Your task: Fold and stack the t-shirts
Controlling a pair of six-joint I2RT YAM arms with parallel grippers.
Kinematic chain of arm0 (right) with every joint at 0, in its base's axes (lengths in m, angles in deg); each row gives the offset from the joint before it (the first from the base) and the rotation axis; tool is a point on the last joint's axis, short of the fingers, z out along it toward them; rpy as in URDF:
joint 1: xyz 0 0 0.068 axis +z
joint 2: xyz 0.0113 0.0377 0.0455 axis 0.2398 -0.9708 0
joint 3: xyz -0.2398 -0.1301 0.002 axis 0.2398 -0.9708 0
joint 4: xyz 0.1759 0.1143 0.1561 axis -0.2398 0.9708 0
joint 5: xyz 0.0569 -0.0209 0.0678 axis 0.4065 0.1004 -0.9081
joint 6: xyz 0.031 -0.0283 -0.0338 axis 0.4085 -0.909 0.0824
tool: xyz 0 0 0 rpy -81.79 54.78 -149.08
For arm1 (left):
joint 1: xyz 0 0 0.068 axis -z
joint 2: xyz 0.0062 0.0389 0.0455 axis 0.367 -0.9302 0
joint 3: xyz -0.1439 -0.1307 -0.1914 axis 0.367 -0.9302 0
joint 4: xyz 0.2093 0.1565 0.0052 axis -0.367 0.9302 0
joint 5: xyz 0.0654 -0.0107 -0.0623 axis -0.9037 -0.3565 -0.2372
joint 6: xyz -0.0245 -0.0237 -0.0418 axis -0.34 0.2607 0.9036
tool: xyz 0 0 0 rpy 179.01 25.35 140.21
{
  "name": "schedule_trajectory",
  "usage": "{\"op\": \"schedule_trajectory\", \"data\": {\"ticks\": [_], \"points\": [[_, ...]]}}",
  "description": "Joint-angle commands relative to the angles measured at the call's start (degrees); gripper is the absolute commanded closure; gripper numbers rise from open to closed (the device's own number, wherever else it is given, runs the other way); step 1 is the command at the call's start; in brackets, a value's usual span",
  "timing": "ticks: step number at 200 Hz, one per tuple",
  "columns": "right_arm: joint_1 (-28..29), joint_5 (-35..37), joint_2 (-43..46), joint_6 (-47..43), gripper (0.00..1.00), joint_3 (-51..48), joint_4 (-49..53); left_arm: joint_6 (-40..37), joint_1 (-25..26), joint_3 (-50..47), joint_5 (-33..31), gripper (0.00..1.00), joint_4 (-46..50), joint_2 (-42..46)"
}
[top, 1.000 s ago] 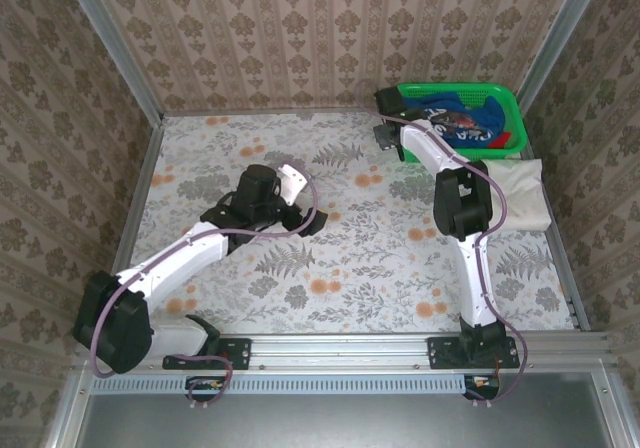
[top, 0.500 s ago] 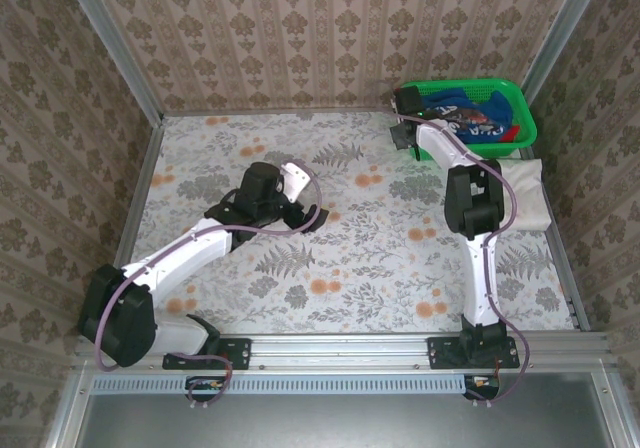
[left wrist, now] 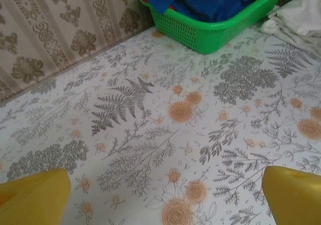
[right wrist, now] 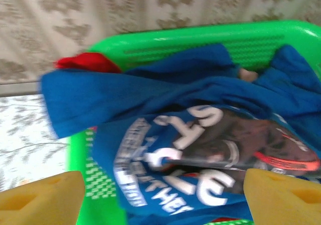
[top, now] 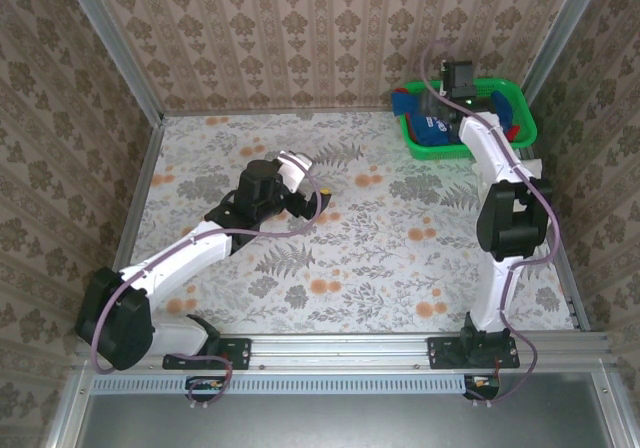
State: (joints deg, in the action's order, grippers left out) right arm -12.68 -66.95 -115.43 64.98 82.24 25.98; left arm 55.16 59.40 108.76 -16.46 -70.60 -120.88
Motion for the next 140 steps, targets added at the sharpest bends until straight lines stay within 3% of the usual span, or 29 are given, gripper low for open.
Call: {"op": "schedule_trajectory", "data": {"ticks": [1,20,37,56,69,140], "points": [[-0.8,-2.3,-6.3,2.8,0.13,3.1,4.4,-0.5,0.3,0.2,0.2,0.0,-3.0,-0.8],[-0.9,-3.6,-10.7,2.2,0.14,7.8,8.2,0.1,0.2,0.2,1.1,0.0,-3.3,-1.1],[-0.9,-3.8,-14.1,2.4,0.28,12.6,11.6,0.5,0.3,0.2,1.6,0.0,-3.5,-1.1],[-0.9,-2.2,-15.2,2.3,0.77,18.2,15.3,0.6,0.3,0.0,1.9,0.0,-4.4,-1.1],[-0.8,-1.0,-13.3,2.4,1.0,18.9,15.3,0.5,0.3,0.2,1.9,0.0,-4.8,-1.2],[2.2,2.6,3.8,-1.2,1.0,14.4,9.1,2.5,0.0,1.8,-0.4,0.0,-10.7,-2.9]]}}
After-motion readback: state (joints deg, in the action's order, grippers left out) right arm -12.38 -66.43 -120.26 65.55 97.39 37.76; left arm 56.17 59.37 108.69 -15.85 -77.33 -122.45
